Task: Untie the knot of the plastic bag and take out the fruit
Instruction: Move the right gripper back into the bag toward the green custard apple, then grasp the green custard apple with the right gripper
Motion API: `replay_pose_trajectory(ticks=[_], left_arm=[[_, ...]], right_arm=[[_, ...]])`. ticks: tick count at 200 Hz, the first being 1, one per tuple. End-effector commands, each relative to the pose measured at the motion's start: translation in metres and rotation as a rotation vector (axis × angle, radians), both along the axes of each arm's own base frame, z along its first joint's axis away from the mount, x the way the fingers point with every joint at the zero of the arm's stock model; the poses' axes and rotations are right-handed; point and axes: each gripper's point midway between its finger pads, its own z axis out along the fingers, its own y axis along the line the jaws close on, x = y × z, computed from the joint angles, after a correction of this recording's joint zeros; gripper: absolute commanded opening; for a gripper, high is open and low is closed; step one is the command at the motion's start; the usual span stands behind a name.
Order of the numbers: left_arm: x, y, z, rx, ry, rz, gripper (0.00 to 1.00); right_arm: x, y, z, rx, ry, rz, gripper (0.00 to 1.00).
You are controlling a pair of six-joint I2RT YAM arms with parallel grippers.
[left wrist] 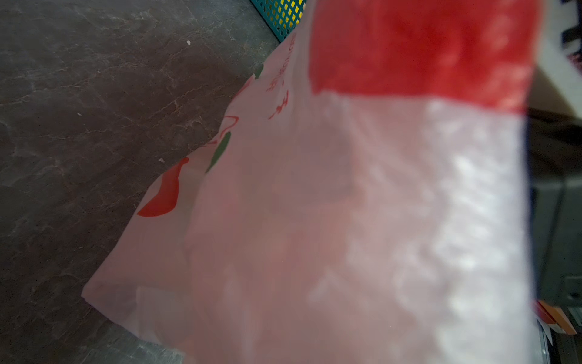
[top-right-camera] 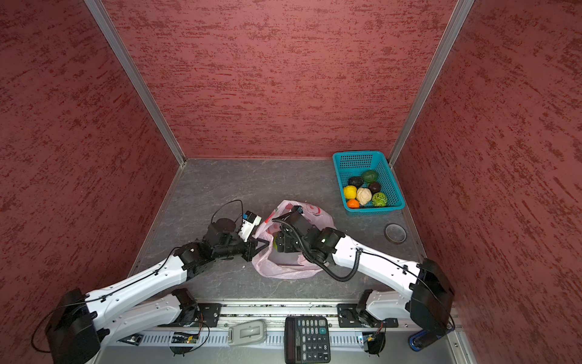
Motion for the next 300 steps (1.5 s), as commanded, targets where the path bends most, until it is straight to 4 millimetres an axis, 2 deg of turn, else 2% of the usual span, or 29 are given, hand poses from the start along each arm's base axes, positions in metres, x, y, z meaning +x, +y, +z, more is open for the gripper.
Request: replay_pose_trajectory(ticks=[1, 31, 64, 95, 109, 114, 164, 201, 243, 276, 300], left_arm=[[-0.005, 0.000, 0.004, -0.015, -0.030, -0.027, 0.00], [-0.010, 0.007, -0.001, -0.001, -0.033, -0.016, 0.00], [-0.017, 0.013, -0.009, 0.028, -0.018, -0.009, 0.00], [-0.015, 0.020, -0.010, 0.040, -0.036, 0.032, 0.00], [-0.012, 0.023, -0.009, 0.043, -0.047, 0.049, 0.00], [-0.012, 0.023, -0.009, 0.044, -0.050, 0.052, 0.00], [-0.011, 0.025, -0.007, 0.028, -0.058, 0.071, 0.00], [-0.015, 0.026, -0.010, 0.024, -0.047, 0.061, 0.00], [-0.019, 0.030, -0.017, 0.034, -0.040, 0.056, 0.00], [-0.021, 0.030, -0.022, 0.034, -0.031, 0.054, 0.00], [-0.023, 0.032, -0.026, 0.037, -0.024, 0.056, 0.00]], right_arm=[[0.010, 0.010, 0.002, 0.018, -0.038, -0.044, 0.83], [0.008, 0.006, -0.021, -0.011, -0.004, -0.080, 0.83], [0.007, 0.005, -0.037, -0.055, 0.001, -0.074, 0.84], [0.007, 0.010, -0.050, -0.065, -0.004, -0.060, 0.85], [0.009, 0.013, -0.049, -0.044, -0.013, -0.069, 0.85], [0.009, 0.014, -0.058, -0.059, -0.003, -0.073, 0.85], [0.020, 0.024, -0.065, 0.004, -0.047, -0.107, 0.88], [0.026, 0.036, -0.070, 0.039, -0.056, -0.113, 0.98], [0.035, 0.046, -0.082, 0.020, -0.056, -0.127, 0.98], [0.039, 0.051, -0.098, -0.001, -0.035, -0.141, 0.97], [0.039, 0.049, -0.099, 0.006, -0.031, -0.160, 0.82]])
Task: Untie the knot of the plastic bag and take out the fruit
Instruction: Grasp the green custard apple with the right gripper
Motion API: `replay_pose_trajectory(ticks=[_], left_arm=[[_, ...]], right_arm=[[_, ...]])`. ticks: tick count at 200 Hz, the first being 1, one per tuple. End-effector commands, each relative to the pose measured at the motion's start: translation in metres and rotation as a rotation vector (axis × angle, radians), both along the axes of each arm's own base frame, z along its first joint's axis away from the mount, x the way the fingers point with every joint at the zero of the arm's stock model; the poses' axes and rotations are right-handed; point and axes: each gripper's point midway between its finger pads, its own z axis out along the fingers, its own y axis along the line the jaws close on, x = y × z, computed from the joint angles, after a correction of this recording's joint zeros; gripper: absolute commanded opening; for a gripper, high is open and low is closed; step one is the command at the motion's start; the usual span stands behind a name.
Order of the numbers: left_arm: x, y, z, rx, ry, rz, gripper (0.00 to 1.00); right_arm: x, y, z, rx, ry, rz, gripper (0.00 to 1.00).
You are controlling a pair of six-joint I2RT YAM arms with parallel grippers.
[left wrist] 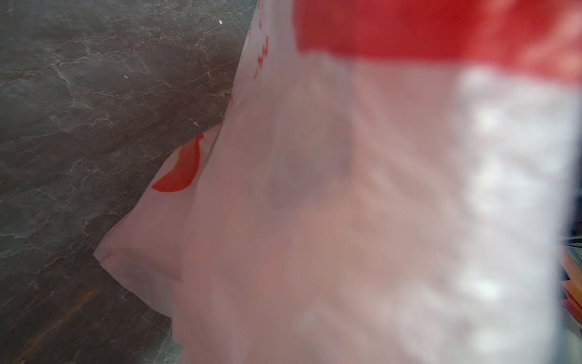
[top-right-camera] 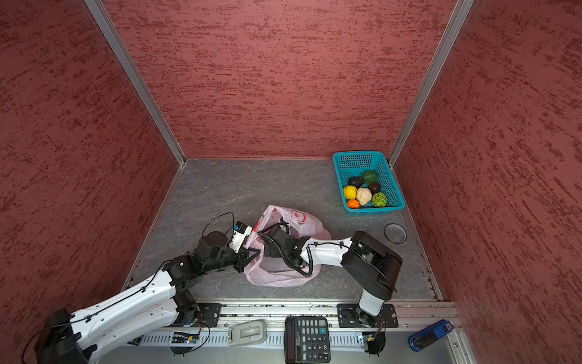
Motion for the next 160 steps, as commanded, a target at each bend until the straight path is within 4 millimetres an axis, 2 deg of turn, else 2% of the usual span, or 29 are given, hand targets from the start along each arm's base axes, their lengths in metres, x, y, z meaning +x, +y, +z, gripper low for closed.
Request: replay_pose_trajectory(ticks=[1, 27, 79, 142, 151, 154, 160], left_arm=[[-0.002, 0.001, -0.001, -0.008, 0.001, 0.000, 0.00], [-0.002, 0.004, -0.002, -0.005, 0.000, 0.019, 0.00], [0.012, 0.011, 0.003, 0.005, -0.007, 0.109, 0.00], [0.031, 0.011, 0.010, 0.033, 0.012, 0.173, 0.00], [0.032, 0.011, 0.011, 0.034, 0.011, 0.178, 0.00], [0.033, 0.012, 0.011, 0.036, 0.013, 0.181, 0.00], [0.034, 0.011, 0.013, 0.032, 0.009, 0.183, 0.00]], right_arm=[[0.008, 0.006, 0.012, 0.045, -0.033, -0.049, 0.82], [0.007, -0.001, 0.021, 0.031, -0.056, -0.042, 0.76], [-0.007, 0.005, 0.042, 0.064, -0.051, 0.048, 0.70], [-0.035, 0.011, 0.088, 0.085, -0.064, 0.144, 0.70], [-0.037, 0.011, 0.089, 0.076, -0.056, 0.148, 0.70], [-0.038, 0.010, 0.098, 0.095, -0.068, 0.149, 0.70], [-0.039, 0.010, 0.103, 0.105, -0.069, 0.152, 0.70]])
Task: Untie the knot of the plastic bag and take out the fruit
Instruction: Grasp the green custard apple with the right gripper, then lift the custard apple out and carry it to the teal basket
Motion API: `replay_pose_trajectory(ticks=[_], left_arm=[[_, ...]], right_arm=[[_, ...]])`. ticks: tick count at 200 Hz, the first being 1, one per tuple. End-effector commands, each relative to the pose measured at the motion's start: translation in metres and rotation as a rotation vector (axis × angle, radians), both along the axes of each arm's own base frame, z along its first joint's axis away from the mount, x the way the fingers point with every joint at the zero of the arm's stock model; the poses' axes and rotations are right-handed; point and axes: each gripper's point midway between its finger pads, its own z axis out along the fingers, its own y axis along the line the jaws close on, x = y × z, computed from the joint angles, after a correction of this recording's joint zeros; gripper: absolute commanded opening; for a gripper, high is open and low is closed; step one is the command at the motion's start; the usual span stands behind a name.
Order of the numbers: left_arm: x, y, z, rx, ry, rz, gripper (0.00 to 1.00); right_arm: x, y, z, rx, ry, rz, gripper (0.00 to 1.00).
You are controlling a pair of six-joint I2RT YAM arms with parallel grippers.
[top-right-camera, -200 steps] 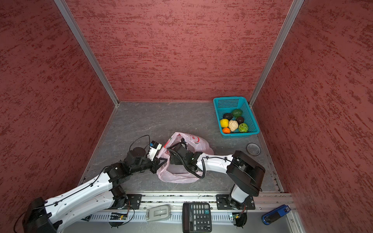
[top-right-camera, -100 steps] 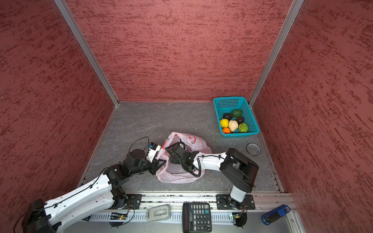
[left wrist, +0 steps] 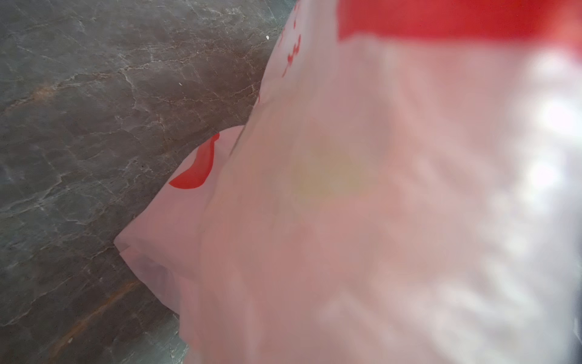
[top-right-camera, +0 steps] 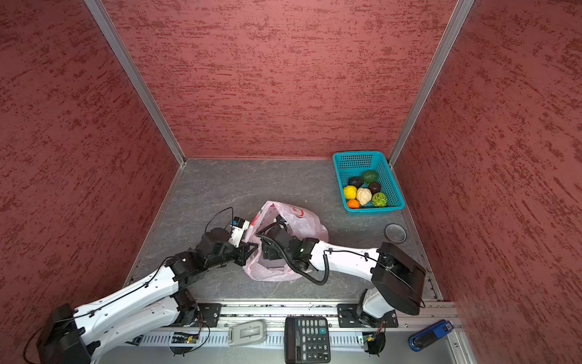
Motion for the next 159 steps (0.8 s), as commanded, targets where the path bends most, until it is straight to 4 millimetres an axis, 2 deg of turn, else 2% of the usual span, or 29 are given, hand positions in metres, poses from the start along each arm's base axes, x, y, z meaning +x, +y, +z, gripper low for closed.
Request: replay_pose_trajectory(ticks=[1, 40, 79, 159], left_arm=[[0.008, 0.002, 0.009, -0.001, -0.012, 0.032, 0.00], [0.012, 0.006, 0.008, 0.012, -0.008, 0.051, 0.00], [0.012, 0.005, 0.006, 0.014, 0.001, 0.043, 0.00], [0.020, -0.003, 0.005, 0.008, 0.005, 0.032, 0.00]], right_arm=[[-0.008, 0.000, 0.030, 0.032, -0.008, 0.025, 0.70], [-0.014, -0.007, 0.043, 0.035, -0.009, 0.020, 0.70], [-0.013, -0.010, 0.074, 0.093, -0.058, 0.018, 0.70], [0.000, 0.016, 0.145, 0.199, -0.173, 0.063, 0.71]])
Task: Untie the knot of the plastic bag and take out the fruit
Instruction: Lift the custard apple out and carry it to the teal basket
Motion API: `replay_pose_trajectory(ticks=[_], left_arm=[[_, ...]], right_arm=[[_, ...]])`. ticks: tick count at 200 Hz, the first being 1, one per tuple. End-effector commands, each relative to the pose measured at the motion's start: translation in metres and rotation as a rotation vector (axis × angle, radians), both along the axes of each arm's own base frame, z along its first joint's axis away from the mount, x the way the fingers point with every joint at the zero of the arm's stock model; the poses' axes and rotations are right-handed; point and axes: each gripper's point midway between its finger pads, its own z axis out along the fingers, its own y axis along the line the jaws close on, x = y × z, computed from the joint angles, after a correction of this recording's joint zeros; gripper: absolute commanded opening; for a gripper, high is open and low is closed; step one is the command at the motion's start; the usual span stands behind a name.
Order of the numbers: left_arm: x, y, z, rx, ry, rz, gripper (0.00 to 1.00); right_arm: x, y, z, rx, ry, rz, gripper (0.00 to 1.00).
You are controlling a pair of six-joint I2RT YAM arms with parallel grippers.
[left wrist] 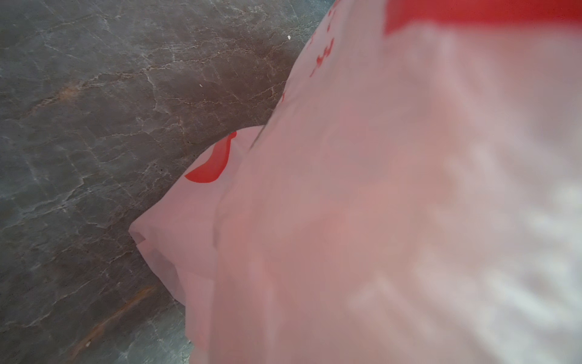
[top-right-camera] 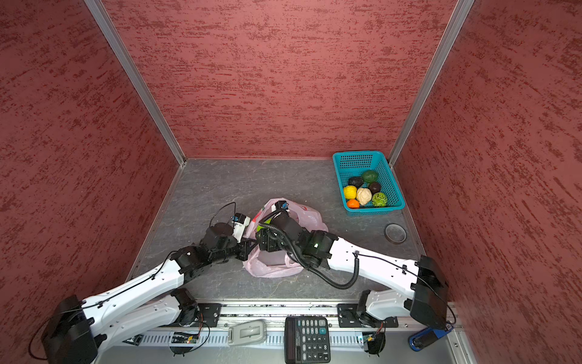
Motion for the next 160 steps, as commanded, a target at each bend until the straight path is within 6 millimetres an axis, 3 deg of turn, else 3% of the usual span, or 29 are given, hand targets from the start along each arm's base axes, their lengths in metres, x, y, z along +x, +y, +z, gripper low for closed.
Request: replay_pose_trajectory(ticks=[1, 59, 85, 115, 160], left_arm=[[0.007, -0.006, 0.014, -0.028, -0.031, -0.007, 0.00], [0.007, -0.007, 0.013, -0.034, -0.034, -0.009, 0.00], [0.008, -0.005, 0.014, -0.029, -0.036, -0.005, 0.00], [0.010, -0.002, 0.017, -0.027, -0.044, 0.000, 0.00], [0.012, 0.001, 0.019, -0.032, -0.044, 0.007, 0.00]], right_arm=[[0.006, 0.009, 0.031, 0.045, -0.062, 0.007, 0.71], [0.021, 0.022, 0.063, 0.086, -0.135, 0.002, 0.72], [0.035, 0.013, 0.074, 0.107, -0.151, -0.040, 0.72], [0.060, -0.028, 0.082, 0.100, -0.170, -0.134, 0.72], [0.103, -0.121, 0.085, 0.058, -0.193, -0.317, 0.73]])
